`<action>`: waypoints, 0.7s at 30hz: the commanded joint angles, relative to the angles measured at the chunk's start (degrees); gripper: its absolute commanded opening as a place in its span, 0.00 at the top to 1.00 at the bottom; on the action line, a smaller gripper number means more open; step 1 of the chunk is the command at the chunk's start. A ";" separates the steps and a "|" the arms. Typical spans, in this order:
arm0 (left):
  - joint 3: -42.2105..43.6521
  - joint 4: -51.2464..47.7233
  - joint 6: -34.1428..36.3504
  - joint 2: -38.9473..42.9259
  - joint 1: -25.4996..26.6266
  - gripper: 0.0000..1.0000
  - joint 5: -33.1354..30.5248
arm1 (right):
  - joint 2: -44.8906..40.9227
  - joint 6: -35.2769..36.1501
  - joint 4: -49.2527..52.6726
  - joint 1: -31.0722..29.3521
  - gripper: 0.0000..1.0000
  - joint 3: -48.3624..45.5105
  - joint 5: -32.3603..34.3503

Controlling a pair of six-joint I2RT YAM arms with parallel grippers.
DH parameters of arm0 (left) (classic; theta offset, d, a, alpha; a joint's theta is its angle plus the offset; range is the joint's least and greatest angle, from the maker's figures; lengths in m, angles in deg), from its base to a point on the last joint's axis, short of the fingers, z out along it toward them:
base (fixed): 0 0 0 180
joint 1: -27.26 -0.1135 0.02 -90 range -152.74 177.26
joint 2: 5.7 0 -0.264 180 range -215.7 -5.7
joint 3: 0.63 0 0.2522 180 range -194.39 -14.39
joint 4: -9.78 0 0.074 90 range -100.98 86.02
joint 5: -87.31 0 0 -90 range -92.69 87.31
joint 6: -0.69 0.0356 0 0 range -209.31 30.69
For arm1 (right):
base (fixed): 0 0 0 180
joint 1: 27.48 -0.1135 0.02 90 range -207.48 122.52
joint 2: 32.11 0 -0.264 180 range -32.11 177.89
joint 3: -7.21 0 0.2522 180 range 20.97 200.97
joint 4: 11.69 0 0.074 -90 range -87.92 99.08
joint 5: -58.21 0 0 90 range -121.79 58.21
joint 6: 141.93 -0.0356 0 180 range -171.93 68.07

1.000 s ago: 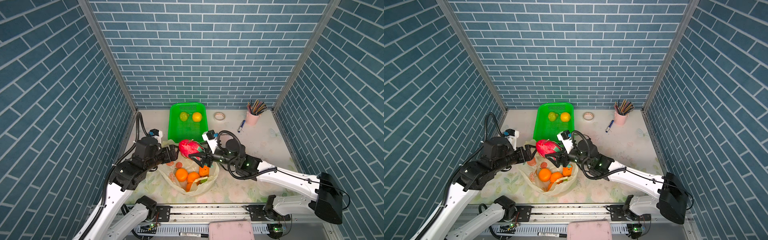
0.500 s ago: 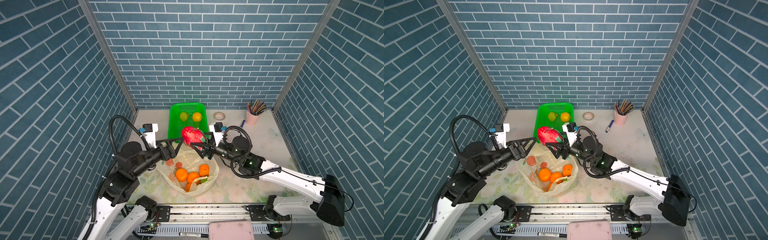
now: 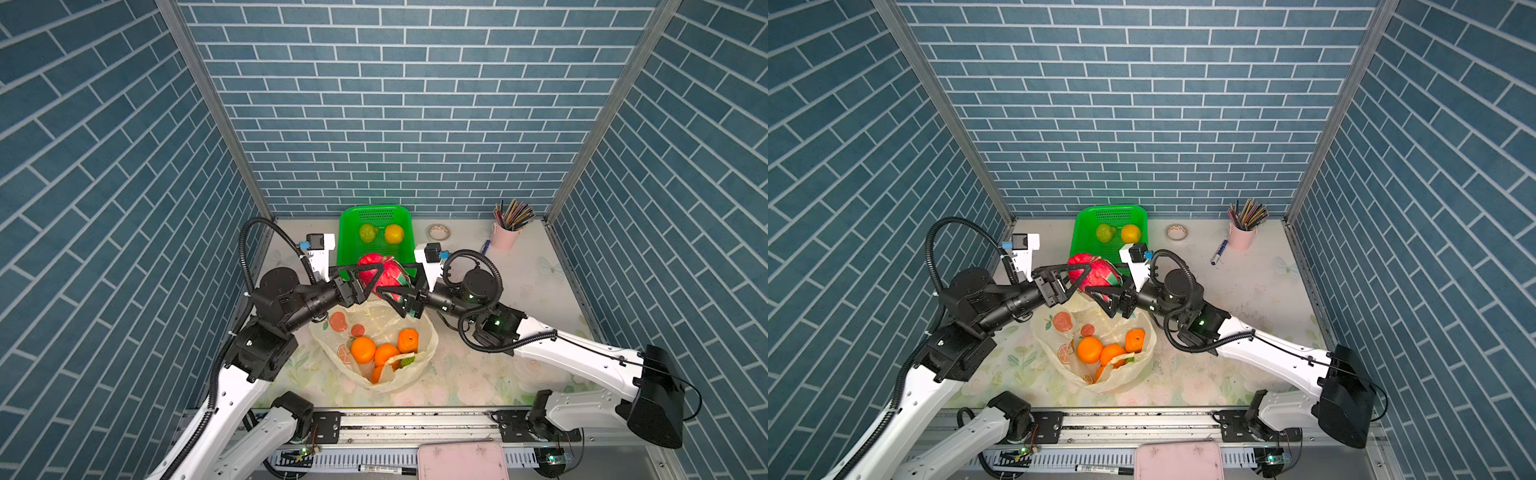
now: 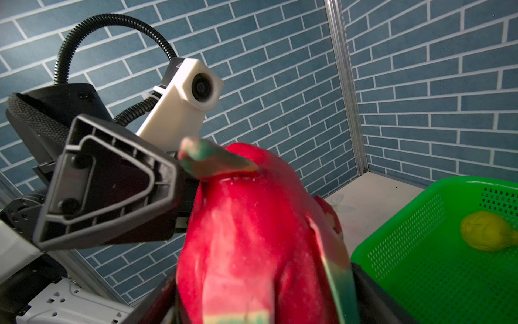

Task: Untie the knot of the plastic bag and take out the fruit
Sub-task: 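Hand the red dragon fruit from the right gripper to the left gripper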

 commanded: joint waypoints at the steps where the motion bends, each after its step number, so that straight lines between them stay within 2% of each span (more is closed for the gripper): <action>1: 1.08 5.55 -1.32 -1.54 0.02 0.12 5.14 | -0.46 0.25 -6.54 -0.46 0.47 2.45 -2.27; 9: 1.62 5.80 0.52 -4.25 1.64 0.12 6.97 | 0.11 -0.27 -7.96 -0.50 0.47 3.45 -1.78; 14: 2.95 9.50 -1.66 -5.29 1.78 0.13 7.57 | 0.99 -0.91 -8.57 -0.46 0.48 4.13 -3.46; 18: 1.98 9.57 -2.10 -6.14 1.77 0.30 7.52 | 0.65 -0.42 -8.18 -0.46 0.45 3.30 -3.28; 21: 1.54 9.57 -2.10 -6.15 1.74 0.38 7.15 | 0.39 0.37 -6.97 -0.46 0.36 3.01 -2.70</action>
